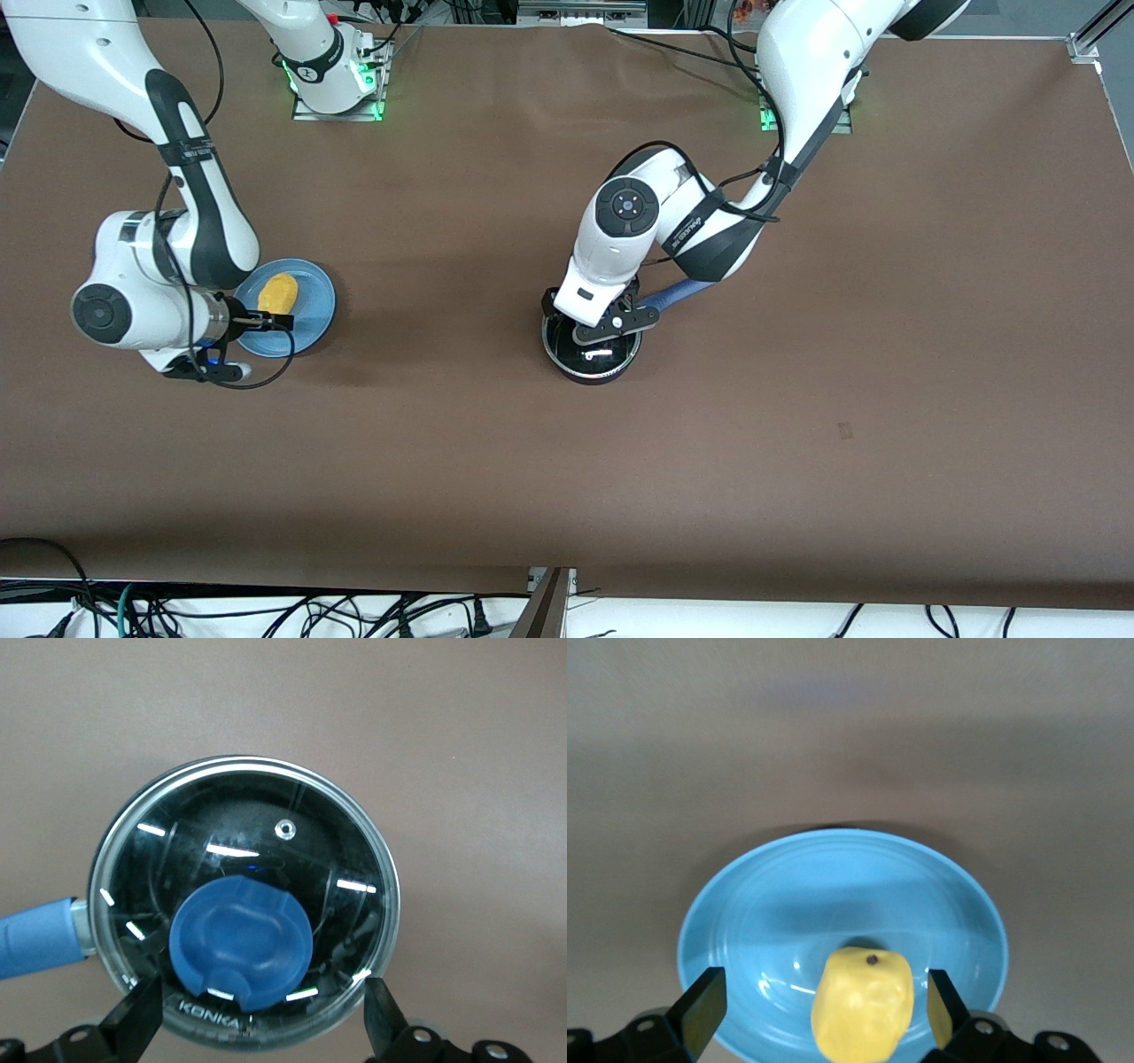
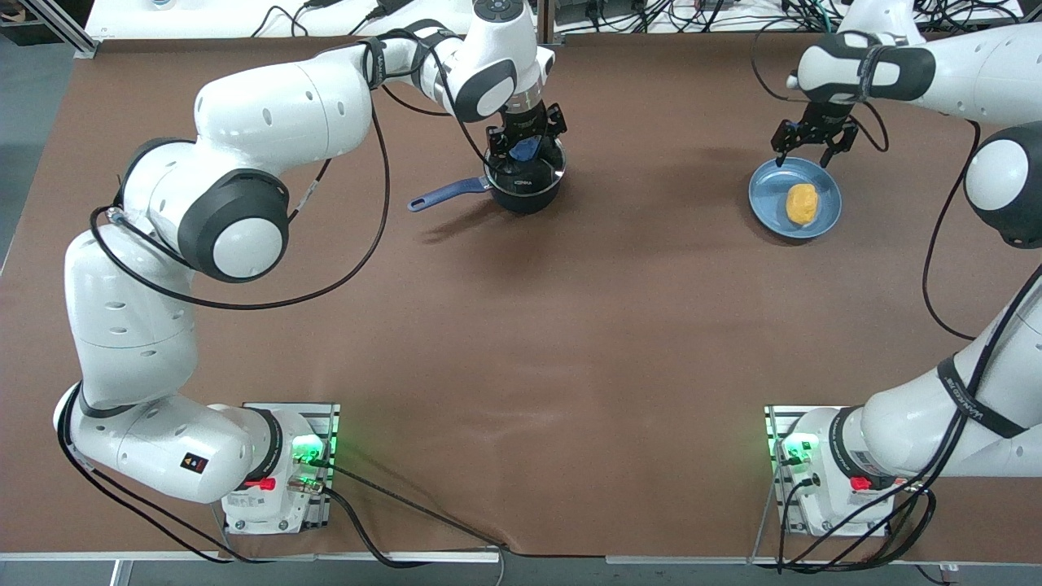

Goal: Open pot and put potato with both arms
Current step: 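Grasp the lid knob with the left gripper while the right gripper grasps the potato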

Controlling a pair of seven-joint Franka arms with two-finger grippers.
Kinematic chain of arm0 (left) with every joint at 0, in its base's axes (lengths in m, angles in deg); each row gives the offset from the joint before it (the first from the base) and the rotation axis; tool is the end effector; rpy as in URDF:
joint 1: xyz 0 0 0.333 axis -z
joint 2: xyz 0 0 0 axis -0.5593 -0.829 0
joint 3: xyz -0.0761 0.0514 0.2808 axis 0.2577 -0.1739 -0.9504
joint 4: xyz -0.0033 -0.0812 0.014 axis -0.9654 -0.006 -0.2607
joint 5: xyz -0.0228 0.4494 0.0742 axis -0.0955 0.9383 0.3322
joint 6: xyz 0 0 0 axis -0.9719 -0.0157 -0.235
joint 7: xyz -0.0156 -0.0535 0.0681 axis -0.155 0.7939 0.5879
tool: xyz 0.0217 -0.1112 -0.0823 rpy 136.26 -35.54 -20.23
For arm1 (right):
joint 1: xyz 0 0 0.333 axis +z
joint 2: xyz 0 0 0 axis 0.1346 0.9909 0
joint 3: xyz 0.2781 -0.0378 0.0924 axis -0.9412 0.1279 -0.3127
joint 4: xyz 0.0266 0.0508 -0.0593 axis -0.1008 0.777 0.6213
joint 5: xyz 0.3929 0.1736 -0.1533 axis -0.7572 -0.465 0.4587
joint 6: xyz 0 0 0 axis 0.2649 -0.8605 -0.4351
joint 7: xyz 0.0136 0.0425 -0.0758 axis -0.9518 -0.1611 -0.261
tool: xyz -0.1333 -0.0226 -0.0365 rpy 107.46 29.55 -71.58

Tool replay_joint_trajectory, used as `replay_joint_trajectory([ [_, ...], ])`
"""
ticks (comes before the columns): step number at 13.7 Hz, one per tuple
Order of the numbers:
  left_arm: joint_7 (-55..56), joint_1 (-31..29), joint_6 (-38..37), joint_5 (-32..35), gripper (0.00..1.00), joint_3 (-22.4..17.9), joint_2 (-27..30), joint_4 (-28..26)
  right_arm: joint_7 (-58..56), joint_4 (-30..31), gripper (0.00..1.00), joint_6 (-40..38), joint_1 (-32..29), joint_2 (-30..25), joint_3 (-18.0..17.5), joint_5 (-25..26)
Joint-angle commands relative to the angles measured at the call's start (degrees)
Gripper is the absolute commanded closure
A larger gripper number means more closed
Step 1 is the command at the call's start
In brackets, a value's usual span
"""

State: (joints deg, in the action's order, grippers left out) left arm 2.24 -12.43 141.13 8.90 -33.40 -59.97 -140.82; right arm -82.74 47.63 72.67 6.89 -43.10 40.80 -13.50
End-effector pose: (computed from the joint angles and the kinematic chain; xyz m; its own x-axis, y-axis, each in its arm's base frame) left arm 0.5868 -0.5091 0.2202 0.9475 0.3133 -0.0639 0.3190 -0.9403 0.1191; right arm 0.6339 -0.0109 0.1311 0.9622 -0.0578 -0.2661 -0.0506 -0.9981 0.0339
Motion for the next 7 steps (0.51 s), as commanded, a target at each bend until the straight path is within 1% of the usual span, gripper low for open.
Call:
replay_joint_trajectory([
  [1,0.8,0.7,-0.1,1.7,0.0,-0.9,-1.2,2.2,2.2,6.8,0.0,4.9,-0.6,-3.3,-0.5,-0.1],
  [3,0.7,0.7,0.1,1.8,0.0,-1.3,-1.8,2.2,3.2,9.7,0.0,6.6,-0.6,-4.8,-0.5,-0.1],
  [6,0.5,0.7,0.1,1.8,0.0,-1.8,-1.8,2.2,3.1,11.6,0.0,6.9,-0.6,-5.4,-0.2,-0.1],
  [7,0.4,0.7,0.1,1.8,0.04,-1.8,-2.0,2.2,3.1,12.6,0.0,7.6,-0.6,-5.7,-0.2,-0.1],
])
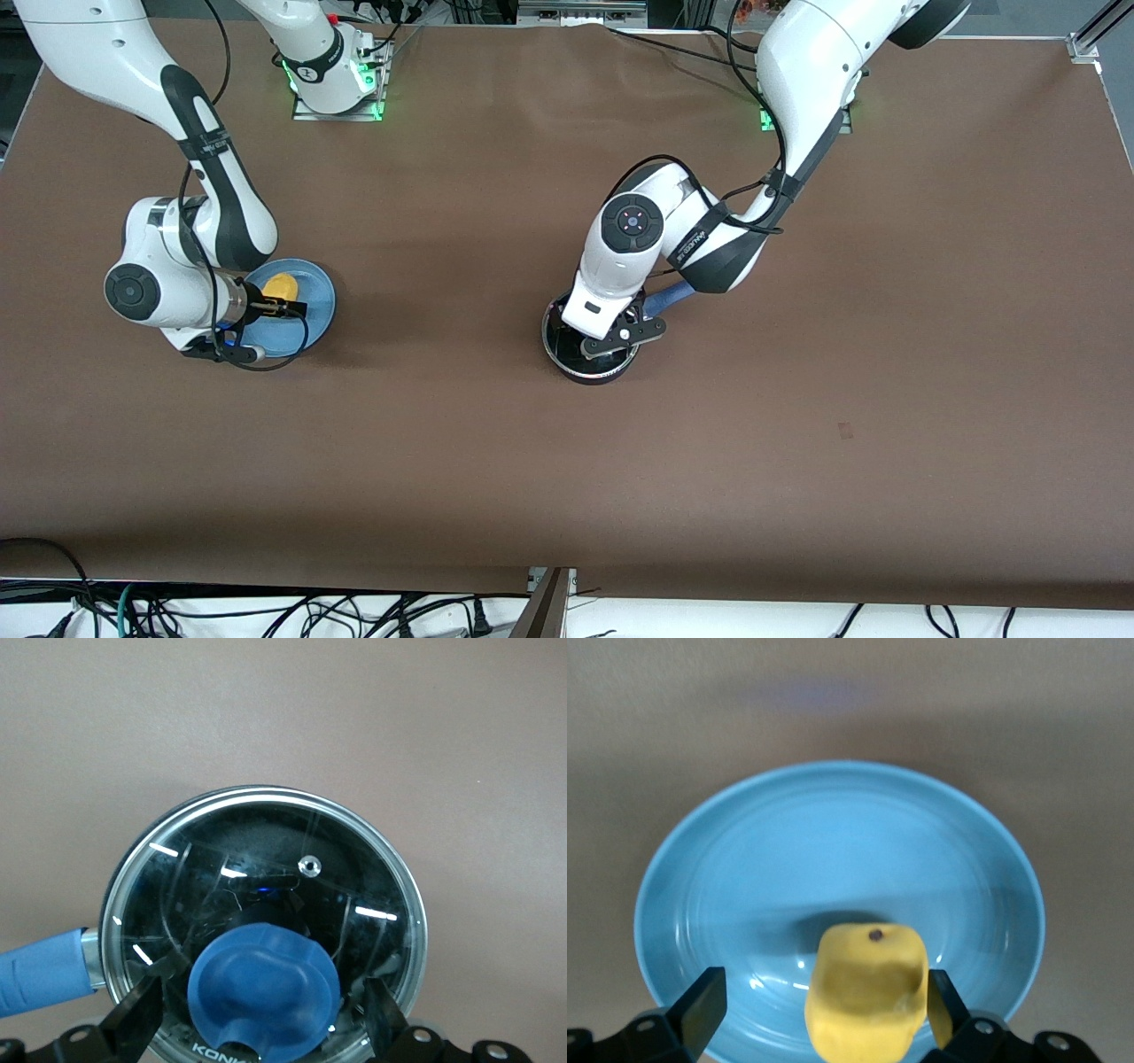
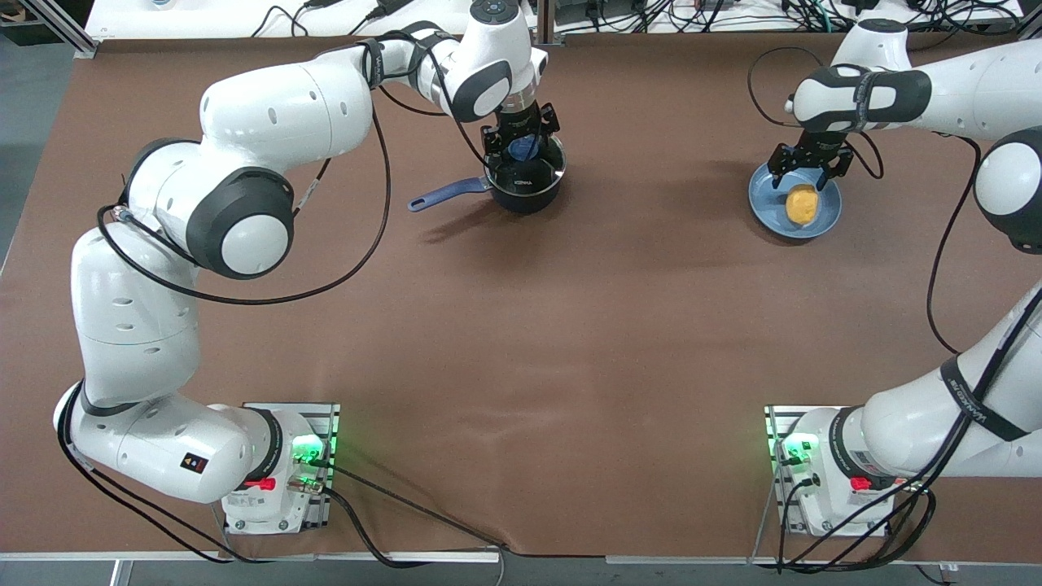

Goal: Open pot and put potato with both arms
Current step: 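Grasp the lid knob with the left gripper while the right gripper grasps the potato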

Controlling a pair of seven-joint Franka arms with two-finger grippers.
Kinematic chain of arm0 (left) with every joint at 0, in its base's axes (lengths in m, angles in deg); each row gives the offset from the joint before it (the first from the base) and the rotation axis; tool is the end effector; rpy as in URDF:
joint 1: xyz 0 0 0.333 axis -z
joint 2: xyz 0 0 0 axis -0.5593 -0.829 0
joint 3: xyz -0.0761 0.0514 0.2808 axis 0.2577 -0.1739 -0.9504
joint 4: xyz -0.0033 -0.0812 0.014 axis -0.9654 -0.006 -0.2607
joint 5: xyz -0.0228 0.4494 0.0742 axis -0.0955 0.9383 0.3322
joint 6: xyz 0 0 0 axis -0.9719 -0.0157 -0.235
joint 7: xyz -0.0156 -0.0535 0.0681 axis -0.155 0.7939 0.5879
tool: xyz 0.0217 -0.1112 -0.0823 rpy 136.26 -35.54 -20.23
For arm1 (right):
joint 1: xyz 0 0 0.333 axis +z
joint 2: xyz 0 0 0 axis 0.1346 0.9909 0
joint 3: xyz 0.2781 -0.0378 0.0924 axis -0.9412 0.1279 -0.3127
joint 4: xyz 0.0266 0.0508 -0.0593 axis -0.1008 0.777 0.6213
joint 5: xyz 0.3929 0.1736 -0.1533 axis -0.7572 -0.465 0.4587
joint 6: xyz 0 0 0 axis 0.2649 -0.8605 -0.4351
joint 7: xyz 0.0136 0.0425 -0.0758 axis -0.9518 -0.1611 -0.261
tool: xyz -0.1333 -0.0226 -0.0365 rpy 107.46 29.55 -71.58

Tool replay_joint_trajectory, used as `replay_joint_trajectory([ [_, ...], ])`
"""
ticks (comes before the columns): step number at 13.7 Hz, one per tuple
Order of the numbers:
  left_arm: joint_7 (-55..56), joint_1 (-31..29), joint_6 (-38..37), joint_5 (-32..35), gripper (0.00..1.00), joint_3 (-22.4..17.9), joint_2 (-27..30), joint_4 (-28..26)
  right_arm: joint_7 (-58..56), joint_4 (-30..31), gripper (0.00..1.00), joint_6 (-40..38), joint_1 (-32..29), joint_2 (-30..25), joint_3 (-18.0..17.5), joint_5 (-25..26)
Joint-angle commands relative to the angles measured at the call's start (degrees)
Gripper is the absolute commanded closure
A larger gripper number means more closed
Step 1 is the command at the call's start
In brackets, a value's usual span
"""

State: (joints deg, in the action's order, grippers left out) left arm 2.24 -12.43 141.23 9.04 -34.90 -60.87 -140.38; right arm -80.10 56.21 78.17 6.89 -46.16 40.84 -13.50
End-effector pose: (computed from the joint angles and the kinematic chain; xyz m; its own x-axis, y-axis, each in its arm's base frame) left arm 0.5982 -0.4956 0.2083 0.9409 0.3336 -0.0578 0.3380 -0.9355 0.1026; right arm 0.5948 -0.0104 0.1076 0.9589 -0.1022 -0.2648 -0.0937 -0.9946 0.0445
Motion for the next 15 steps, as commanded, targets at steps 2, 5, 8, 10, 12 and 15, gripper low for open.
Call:
replay_joint_trajectory([
  [2,0.4,0.7,0.1,1.6,0.11,-0.3,-1.4,2.4,0.5,7.2,0.0,5.4,-0.6,-3.6,0.1,-0.1],
  [5,0.4,0.7,0.1,1.6,0.32,-0.4,-1.9,2.6,0.5,9.4,0.0,8.4,-0.6,-3.7,0.5,-0.1],
  [8,0.2,0.7,0.1,1.7,0.5,-0.4,-2.1,2.5,0.5,9.8,0.0,9.2,-0.6,-3.7,1.1,-0.1],
  [10,0.2,0.7,0.1,1.7,0.57,-0.3,-2.1,2.5,0.5,9.8,0.02,9.4,-0.6,-3.5,1.1,-0.1],
  [12,0.1,0.7,0.0,1.6,0.77,-0.3,-2.1,2.5,0.5,9.8,0.26,9.5,-0.6,-3.3,1.1,-0.1],
  [15,-1.4,0.7,-0.6,1.6,1.0,-0.3,-1.2,2.7,0.9,9.7,0.57,9.4,-0.8,-3.1,1.1,-0.1],
])
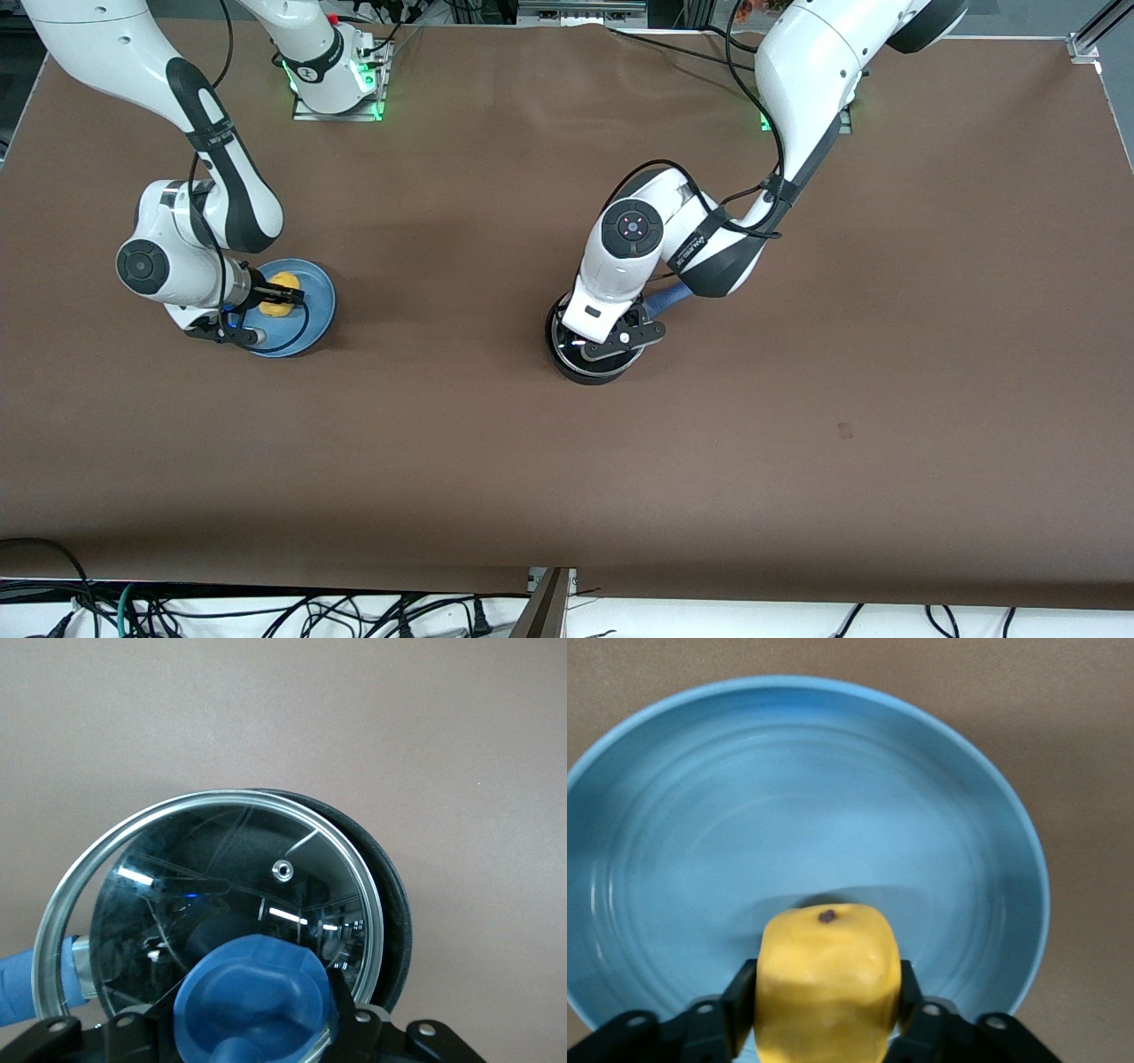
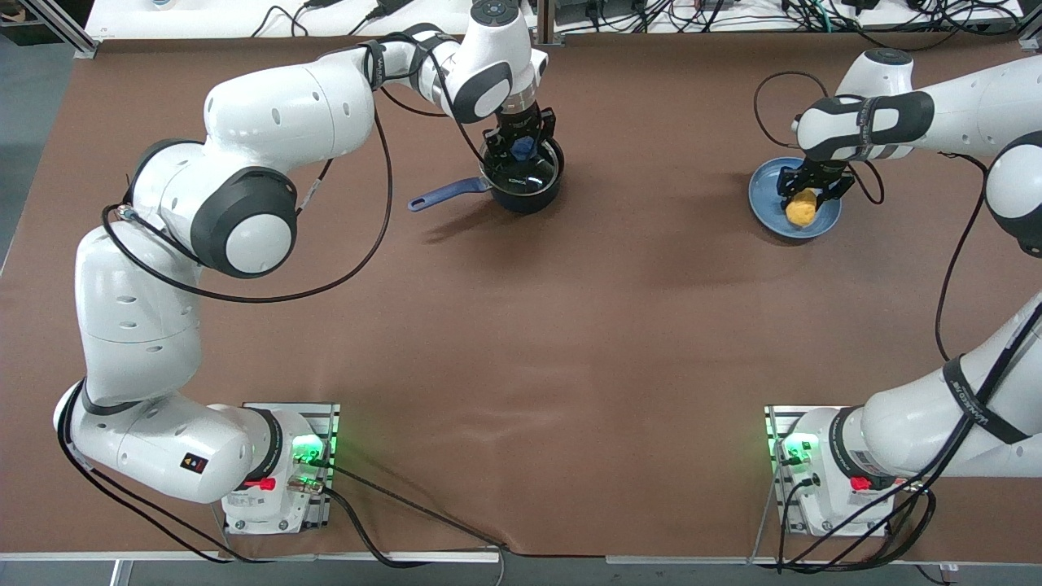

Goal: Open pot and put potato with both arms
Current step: 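Lift the lid aside with the left gripper while the right gripper carries the potato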

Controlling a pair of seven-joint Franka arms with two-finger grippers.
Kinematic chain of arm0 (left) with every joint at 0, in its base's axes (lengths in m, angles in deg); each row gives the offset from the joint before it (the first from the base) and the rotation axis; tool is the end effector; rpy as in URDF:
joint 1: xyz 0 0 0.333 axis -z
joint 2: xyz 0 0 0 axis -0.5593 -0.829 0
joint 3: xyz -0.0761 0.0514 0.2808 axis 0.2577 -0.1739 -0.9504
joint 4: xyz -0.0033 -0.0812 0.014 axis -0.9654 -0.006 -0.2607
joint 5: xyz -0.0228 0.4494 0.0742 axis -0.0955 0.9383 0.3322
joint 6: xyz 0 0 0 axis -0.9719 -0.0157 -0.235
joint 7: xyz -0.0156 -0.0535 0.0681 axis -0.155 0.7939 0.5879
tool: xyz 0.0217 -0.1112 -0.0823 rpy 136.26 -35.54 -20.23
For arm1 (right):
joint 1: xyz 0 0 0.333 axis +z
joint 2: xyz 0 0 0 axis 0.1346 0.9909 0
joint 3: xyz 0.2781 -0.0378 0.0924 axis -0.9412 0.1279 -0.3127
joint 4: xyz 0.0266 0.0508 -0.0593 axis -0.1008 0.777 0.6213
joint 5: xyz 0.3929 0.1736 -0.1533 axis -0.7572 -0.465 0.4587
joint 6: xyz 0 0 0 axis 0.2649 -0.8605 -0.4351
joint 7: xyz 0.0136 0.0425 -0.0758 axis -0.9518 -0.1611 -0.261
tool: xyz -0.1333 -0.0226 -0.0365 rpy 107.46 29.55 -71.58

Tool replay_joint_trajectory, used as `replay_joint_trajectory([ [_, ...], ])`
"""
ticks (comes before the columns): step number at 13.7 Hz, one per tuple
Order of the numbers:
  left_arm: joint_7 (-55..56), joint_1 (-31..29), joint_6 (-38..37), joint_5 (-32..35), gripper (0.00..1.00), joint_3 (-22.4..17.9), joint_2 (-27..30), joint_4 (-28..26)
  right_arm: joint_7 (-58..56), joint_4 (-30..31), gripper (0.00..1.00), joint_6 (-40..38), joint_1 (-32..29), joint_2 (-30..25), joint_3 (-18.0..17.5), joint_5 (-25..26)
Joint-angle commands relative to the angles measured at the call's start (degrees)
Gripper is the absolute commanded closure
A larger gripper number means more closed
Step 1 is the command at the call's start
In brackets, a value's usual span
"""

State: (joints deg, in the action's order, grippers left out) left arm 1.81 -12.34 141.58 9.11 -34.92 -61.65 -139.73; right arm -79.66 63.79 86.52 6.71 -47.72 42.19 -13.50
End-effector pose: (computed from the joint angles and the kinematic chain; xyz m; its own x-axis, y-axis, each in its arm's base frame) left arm 0.6003 -0.4971 0.2045 0.9430 0.3278 -0.0575 0.3323 -0.9370 0.1082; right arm 0.5612 -0.0256 0.0805 0.9653 -0.1330 -0.2246 -0.1250 -0.9909 0.0494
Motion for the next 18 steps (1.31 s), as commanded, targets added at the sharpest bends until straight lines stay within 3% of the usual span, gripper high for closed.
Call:
replay_joint_trajectory([
  [1,-1.1,0.2,-1.2,1.2,1.0,-0.1,0.2,2.0,0.5,2.0,0.62,1.1,-0.6,-1.6,-0.3,-0.1],
  [5,-1.3,-0.6,-4.4,0.5,1.0,0.7,3.5,2.2,0.5,0.7,0.63,0.3,-0.6,-2.2,-0.4,-0.1],
  [8,-8.1,-3.1,-10.9,-2.5,1.0,0.5,4.5,6.3,0.0,-1.9,0.63,-0.8,-0.4,-4.5,-1.5,-0.1],
  [12,-24.3,-11.3,-18.9,-3.6,1.0,0.5,9.9,5.4,9.0,-13.1,0.62,-16.0,-0.1,-4.7,-9.1,-0.1],
  [15,-35.9,-18.3,-22.7,-3.6,1.0,0.5,13.6,2.6,18.0,-19.7,0.62,-18.9,1.5,-3.7,-16.2,0.0],
  [18,-48.8,-27.2,-22.1,-5.4,1.0,0.6,16.0,-2.4,28.2,-26.0,0.62,-18.5,10.7,0.3,-16.8,0.0],
])
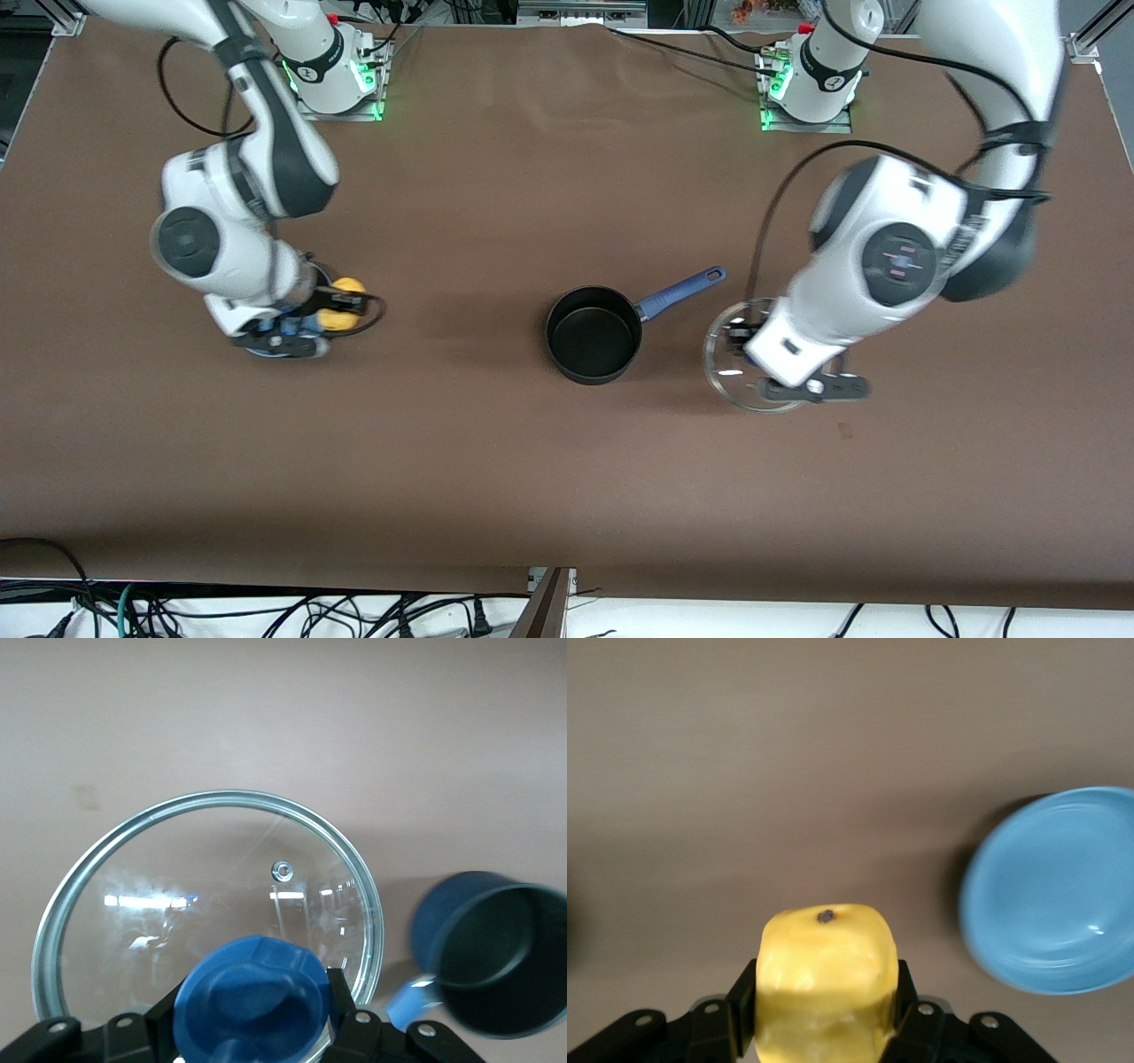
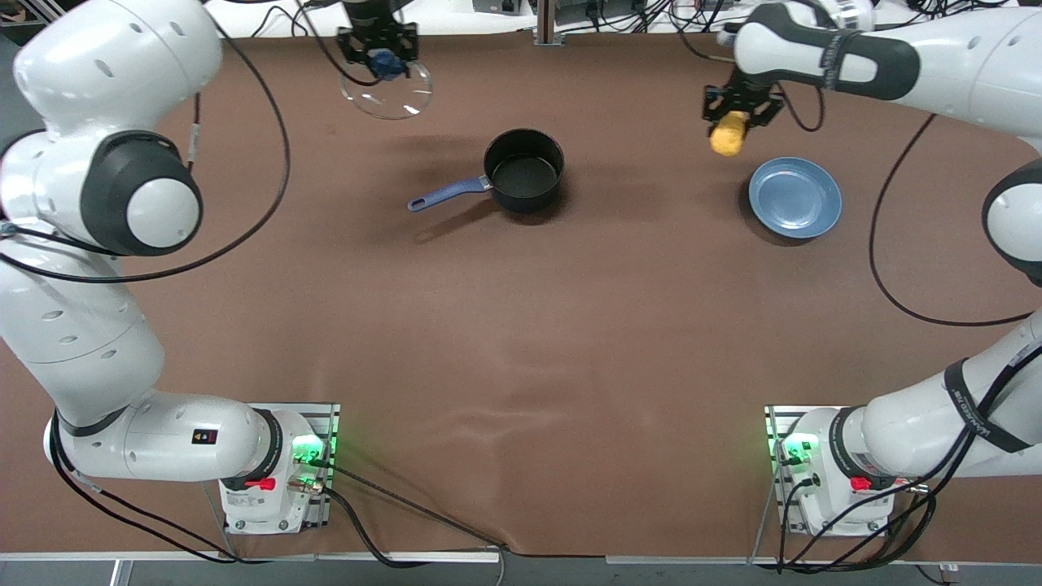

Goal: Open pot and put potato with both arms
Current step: 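Lift the lid aside with the left gripper while the right gripper carries the potato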

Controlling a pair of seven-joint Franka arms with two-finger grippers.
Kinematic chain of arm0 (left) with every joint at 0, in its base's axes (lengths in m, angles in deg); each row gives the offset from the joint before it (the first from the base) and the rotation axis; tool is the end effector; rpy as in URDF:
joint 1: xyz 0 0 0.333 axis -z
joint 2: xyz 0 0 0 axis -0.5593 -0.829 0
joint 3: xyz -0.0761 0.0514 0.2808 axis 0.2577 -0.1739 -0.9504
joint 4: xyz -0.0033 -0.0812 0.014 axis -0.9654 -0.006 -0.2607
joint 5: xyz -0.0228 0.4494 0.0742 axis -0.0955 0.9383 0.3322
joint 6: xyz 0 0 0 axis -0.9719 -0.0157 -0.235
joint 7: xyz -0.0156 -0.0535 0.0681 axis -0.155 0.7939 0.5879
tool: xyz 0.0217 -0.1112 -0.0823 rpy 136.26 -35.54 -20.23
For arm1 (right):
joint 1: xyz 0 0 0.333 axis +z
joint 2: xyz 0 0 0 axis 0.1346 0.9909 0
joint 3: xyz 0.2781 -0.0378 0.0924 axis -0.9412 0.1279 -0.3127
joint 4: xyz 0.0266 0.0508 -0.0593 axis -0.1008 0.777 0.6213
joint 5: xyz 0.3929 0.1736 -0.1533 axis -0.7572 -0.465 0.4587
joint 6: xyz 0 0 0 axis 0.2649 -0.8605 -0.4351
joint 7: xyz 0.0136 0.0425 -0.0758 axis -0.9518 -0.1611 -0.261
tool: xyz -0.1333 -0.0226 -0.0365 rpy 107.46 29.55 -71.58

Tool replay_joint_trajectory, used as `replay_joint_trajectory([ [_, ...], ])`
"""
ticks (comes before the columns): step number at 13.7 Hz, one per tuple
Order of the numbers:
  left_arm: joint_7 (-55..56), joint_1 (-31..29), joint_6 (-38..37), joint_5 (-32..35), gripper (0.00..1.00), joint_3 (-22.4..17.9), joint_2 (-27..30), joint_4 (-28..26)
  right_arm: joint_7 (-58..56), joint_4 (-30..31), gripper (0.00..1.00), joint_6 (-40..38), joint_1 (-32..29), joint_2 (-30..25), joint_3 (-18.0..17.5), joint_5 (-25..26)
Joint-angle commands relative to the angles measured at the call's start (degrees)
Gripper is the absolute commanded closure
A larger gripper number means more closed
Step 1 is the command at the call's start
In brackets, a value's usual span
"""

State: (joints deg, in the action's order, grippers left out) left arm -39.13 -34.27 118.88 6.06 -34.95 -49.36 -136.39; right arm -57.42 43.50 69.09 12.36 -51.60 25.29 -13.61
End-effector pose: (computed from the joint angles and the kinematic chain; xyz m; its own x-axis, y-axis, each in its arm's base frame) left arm 0.7149 -0.2214 0.3571 0.9958 0.0115 -0.0903 0.0148 -0.9992 0.0358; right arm 0.6338 0.2259 0.2657 0.9821 -0.1441 -0.1215 -0.1470 -0.9890 -0.0151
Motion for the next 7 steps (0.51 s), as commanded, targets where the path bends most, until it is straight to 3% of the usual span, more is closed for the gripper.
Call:
replay_joint_trajectory([
  [1,-10.7,-7.6,1.3,-3.0,1.0,0.7,4.9,-8.0,10.7,-8.6,0.62,-0.9,7.8,6.1,0.1,0.1],
  [4,-18.8,-13.5,13.4,-3.5,1.0,0.7,10.8,-22.2,22.3,-16.6,0.62,0.6,16.4,12.4,0.2,0.7],
  [7,-27.2,-18.6,27.2,-5.5,1.0,0.7,12.2,-33.5,29.4,-20.7,0.62,7.0,21.9,17.3,0.2,0.8],
])
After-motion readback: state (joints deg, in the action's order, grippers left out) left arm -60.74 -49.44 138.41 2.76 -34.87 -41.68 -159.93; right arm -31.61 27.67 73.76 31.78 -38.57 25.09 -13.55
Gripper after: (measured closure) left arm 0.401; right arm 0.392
